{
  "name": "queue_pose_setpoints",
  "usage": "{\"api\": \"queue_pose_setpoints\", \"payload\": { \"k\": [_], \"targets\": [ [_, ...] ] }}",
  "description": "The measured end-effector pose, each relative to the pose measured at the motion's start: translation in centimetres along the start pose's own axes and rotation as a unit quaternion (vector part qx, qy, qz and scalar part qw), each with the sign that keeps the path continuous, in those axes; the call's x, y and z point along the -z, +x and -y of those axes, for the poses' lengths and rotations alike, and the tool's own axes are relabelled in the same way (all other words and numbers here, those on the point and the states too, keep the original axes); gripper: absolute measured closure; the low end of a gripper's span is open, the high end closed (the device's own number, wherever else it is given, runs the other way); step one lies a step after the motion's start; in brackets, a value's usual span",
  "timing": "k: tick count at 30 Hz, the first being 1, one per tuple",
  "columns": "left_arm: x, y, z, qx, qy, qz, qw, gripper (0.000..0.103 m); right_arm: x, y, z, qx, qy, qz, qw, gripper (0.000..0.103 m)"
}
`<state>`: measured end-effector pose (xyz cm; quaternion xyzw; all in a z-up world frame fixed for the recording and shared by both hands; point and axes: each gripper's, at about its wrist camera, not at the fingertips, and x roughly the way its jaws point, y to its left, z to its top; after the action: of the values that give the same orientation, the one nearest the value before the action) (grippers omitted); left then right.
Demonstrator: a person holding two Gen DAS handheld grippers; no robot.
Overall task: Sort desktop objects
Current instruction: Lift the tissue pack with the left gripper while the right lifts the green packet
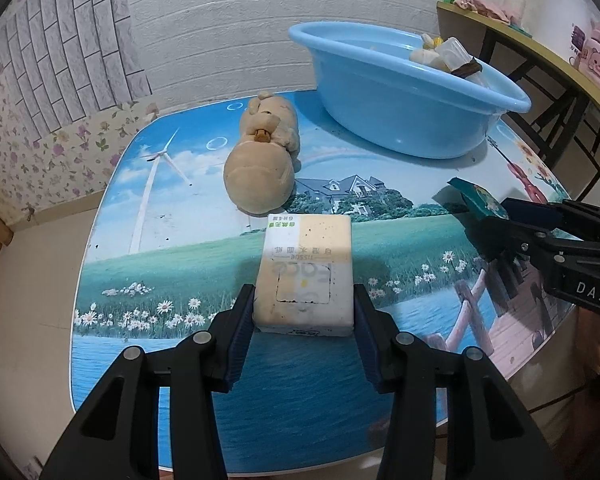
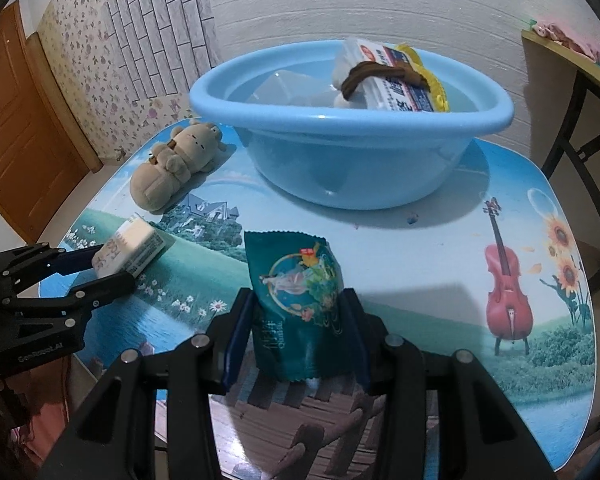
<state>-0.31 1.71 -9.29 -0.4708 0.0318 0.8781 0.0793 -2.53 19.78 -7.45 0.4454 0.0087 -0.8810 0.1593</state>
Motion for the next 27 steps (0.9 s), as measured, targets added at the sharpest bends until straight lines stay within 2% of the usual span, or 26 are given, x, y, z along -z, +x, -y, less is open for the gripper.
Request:
{"api": "queue_pose_setpoints", "payload": {
  "k": [9,16,18,22,27],
  "targets": [
    [0.0,0.3,0.0,0.003,0.001,0.003,1.0,0.056,0.2,-0.2,0.8,-0.005,0.004,0.006,1.0,0.06],
    [-0.2,0.5,-0.2,0.004,0.001,0.005,1.0,0.042,0.2,0.2,0.8,-0.002,0.002,-0.001,1.0,0.057],
    [-0.3,0.6,-0.3,0.006,0.0,0.005,1.0,0.038,0.3,0.5,0.5,0.005,-0.006,-0.007,1.0,0.049],
    [-0.4,0.9,-0.1,0.005,0.002,0.008,1.0,0.03,0.6,0.6,0.1,0.004,-0.022,-0.011,1.0,0.045],
    [-0.5,1.1,0.0,0.002,0.001,0.014,0.9999,0.03,0.6,0.6,0.0,0.009,-0.026,-0.008,1.0,0.044]
  ]
}}
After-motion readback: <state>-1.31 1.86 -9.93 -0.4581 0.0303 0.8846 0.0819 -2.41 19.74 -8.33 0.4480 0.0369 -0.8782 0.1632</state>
